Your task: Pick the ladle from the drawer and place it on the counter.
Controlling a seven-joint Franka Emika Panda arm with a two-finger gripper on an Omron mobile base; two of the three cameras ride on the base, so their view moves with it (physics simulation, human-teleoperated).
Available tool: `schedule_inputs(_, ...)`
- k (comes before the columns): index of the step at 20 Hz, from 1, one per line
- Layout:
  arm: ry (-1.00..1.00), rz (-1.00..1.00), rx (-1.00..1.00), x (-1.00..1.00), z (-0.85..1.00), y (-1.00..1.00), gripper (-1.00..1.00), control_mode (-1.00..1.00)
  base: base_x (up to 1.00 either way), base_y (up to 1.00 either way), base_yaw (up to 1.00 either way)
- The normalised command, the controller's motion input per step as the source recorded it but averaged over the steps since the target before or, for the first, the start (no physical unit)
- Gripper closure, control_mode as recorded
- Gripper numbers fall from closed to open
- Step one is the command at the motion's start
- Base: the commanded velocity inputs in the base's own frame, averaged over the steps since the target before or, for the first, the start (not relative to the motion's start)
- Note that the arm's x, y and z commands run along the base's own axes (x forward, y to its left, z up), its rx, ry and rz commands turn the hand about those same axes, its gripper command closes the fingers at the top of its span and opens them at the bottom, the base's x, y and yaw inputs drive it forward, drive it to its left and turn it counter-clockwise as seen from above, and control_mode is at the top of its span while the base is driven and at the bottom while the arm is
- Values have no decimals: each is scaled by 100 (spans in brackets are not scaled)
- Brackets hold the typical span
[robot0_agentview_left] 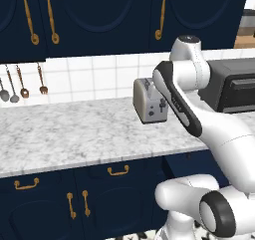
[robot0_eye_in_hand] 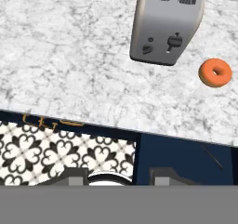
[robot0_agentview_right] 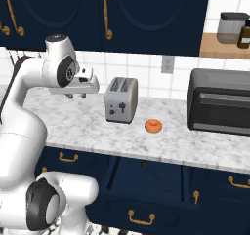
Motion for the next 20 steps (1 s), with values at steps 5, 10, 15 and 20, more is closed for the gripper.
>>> schedule_inputs(5,-4,-2,1,-35,-9,-29,-100,-100,0,0,0)
schedule_inputs(10,1,-7,0,-39,-17,-39,-100,-100,0,0,0)
schedule_inputs(15,1,-1,0,-4,-2,-3,-100,-100,0,0,0)
schedule_inputs(20,-2,0,-3,-15,0,72,-100,-100,0,0,0)
